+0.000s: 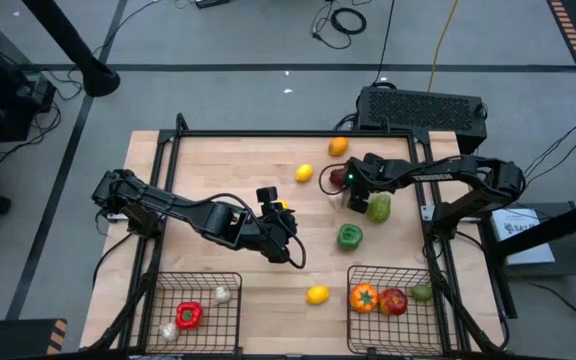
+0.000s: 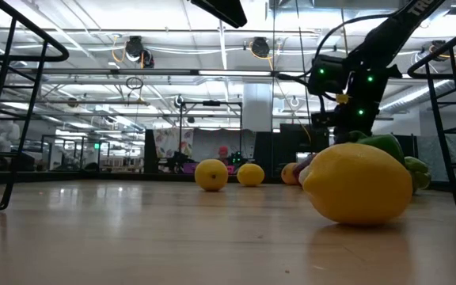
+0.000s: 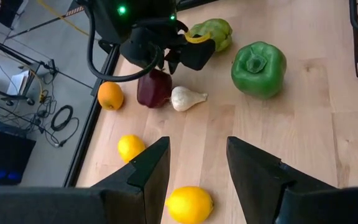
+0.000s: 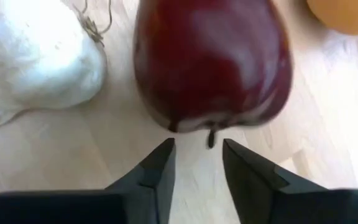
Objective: Sort produce into baskets
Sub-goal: Put the red apple into the right black wire basket
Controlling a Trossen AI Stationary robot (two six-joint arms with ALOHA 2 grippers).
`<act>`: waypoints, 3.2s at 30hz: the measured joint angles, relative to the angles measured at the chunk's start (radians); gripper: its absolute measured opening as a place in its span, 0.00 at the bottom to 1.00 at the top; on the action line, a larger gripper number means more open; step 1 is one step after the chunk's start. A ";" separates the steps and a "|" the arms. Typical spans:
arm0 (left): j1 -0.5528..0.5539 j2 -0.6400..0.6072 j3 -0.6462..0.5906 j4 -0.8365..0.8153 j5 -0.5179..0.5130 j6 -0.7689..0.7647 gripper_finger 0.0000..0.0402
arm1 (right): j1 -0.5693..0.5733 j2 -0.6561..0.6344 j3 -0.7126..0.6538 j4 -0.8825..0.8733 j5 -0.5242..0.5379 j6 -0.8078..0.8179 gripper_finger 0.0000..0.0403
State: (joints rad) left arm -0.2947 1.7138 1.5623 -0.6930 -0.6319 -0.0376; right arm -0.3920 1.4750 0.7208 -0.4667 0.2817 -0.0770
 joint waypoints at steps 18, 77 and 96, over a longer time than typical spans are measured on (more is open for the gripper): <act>0.000 0.000 0.000 -0.004 0.000 0.000 0.41 | 0.000 0.000 0.000 0.056 -0.054 -0.031 0.01; -0.003 0.000 0.000 -0.117 0.056 -0.073 0.41 | 0.598 -0.474 0.306 -0.431 -0.162 0.689 0.00; -0.028 0.001 0.000 -0.120 0.062 -0.152 0.41 | 0.996 -0.187 0.933 -1.064 -0.405 1.180 0.00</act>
State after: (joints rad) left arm -0.3229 1.7145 1.5623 -0.8127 -0.5702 -0.1901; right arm 0.6036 1.2880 1.6535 -1.5307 -0.1233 1.1031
